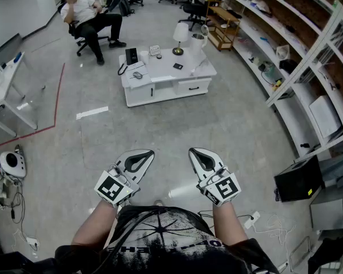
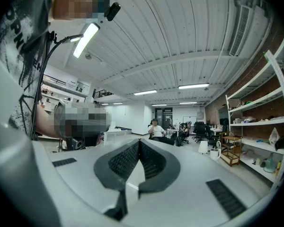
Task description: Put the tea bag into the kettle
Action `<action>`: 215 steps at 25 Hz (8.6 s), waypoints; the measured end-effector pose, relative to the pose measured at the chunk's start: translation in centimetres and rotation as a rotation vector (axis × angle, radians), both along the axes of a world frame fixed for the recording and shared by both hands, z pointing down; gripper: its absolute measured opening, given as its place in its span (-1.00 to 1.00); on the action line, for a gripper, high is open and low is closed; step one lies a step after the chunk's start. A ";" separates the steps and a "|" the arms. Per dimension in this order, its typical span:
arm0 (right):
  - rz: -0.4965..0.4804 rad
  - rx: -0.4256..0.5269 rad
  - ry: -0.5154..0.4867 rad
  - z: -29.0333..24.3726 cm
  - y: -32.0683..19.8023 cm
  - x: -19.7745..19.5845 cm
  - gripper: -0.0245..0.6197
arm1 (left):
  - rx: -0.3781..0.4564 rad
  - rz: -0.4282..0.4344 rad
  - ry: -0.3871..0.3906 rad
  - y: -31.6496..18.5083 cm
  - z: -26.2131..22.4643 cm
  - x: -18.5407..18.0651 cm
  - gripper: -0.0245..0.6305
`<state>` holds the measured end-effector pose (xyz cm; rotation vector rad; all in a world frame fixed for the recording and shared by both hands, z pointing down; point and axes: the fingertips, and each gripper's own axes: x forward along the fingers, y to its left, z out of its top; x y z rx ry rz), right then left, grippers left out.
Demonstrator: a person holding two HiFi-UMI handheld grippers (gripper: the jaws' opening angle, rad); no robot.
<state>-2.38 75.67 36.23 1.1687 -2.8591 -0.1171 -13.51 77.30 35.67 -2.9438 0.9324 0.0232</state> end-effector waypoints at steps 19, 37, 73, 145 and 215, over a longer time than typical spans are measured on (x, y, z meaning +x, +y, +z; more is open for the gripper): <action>-0.033 -0.009 -0.038 0.3 -0.4 -0.2 -0.90 | 0.010 -0.036 0.003 -1.2 -0.6 0.2 -0.91; -0.049 0.009 -0.019 0.1 -0.4 1.7 -0.90 | 0.020 -0.060 0.013 -1.9 -0.9 1.6 -0.91; 0.092 0.009 -0.039 -0.8 -20.7 1.9 -0.90 | -0.059 0.112 0.019 -22.7 -0.3 2.8 -0.91; -0.049 -0.034 -0.061 0.2 -63.9 20.3 -0.90 | -0.074 0.046 -0.003 -66.2 0.4 22.2 -0.91; -0.651 -0.232 0.187 8.7 -108.5 8.0 -0.90 | -0.207 -0.594 0.089 -105.0 5.7 12.1 -0.91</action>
